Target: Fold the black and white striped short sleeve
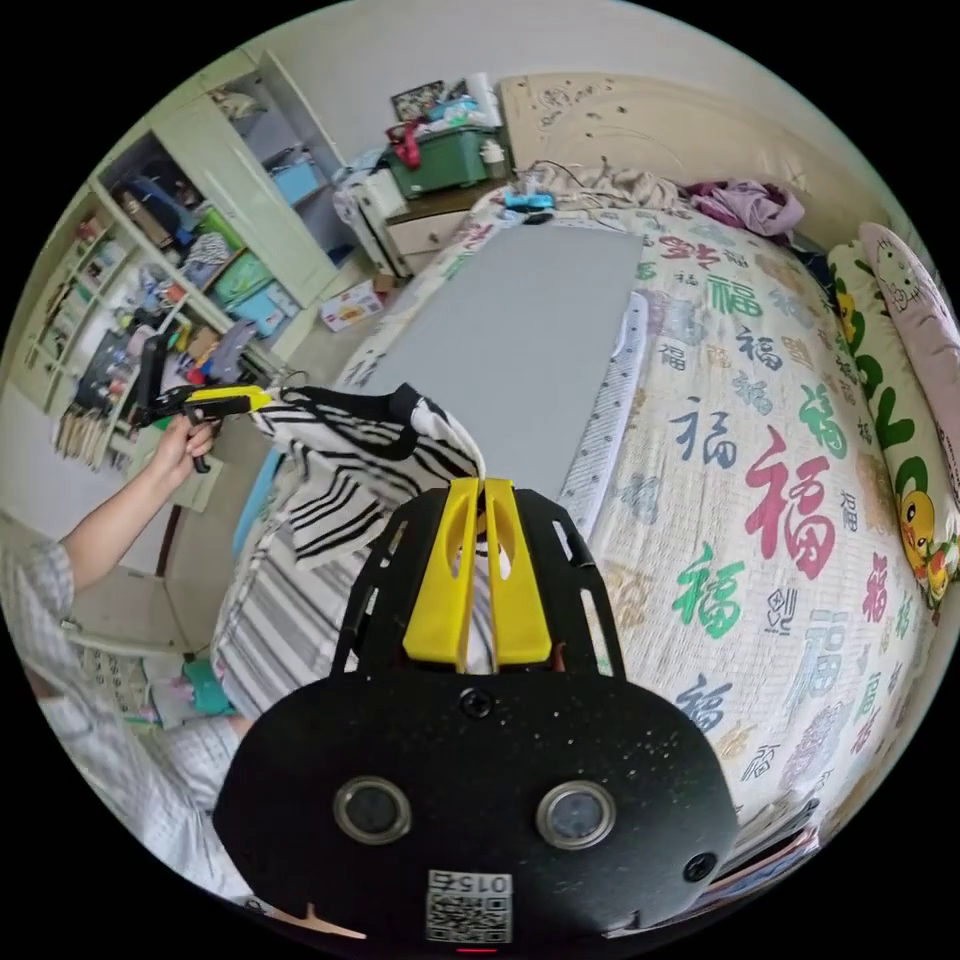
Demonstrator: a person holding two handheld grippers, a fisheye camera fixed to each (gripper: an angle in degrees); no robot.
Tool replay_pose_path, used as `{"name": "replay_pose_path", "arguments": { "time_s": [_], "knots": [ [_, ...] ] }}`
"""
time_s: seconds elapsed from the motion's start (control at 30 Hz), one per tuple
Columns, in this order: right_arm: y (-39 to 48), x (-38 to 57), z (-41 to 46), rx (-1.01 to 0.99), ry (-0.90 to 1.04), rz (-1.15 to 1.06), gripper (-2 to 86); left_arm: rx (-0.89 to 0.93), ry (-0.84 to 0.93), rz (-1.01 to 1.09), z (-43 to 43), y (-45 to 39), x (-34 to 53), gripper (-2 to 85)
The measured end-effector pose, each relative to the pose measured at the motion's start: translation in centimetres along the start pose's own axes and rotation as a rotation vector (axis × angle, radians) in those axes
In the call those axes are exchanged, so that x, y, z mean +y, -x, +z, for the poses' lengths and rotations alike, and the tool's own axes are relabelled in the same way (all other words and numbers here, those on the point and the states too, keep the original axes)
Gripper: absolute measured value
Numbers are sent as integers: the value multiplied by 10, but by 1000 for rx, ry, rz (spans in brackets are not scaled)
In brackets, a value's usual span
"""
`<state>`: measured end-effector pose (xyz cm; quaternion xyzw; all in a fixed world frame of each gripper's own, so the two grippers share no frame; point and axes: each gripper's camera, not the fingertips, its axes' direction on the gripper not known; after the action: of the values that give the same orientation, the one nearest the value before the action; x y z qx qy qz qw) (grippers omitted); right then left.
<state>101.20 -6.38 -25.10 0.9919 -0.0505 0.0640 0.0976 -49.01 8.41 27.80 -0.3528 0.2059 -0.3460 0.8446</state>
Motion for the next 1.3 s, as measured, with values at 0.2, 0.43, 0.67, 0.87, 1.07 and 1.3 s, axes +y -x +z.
{"name": "replay_pose_path", "arguments": {
  "time_s": [0.2, 0.43, 0.67, 0.87, 1.07, 1.3],
  "knots": [
    [100, 168, -75, -182, 125, -54, 1, 183, 90, 33, -37, -57, 146, -4],
    [182, 334, -35, -279, 443, 59, 10, 277, 345, -143, 0, -88, 282, -3],
    [220, 377, -9, -180, 687, 76, 33, 179, 566, -256, 33, -88, 319, -1],
    [252, 361, -55, -35, 625, 55, -1, 147, 518, -273, 13, -84, 314, -6],
    [281, 341, -45, -304, 576, 92, -5, 277, 438, -285, 38, -85, 291, -2],
    [294, 359, -21, -228, 744, 157, -4, 223, 668, -221, 92, -98, 312, -4]
  ]
}}
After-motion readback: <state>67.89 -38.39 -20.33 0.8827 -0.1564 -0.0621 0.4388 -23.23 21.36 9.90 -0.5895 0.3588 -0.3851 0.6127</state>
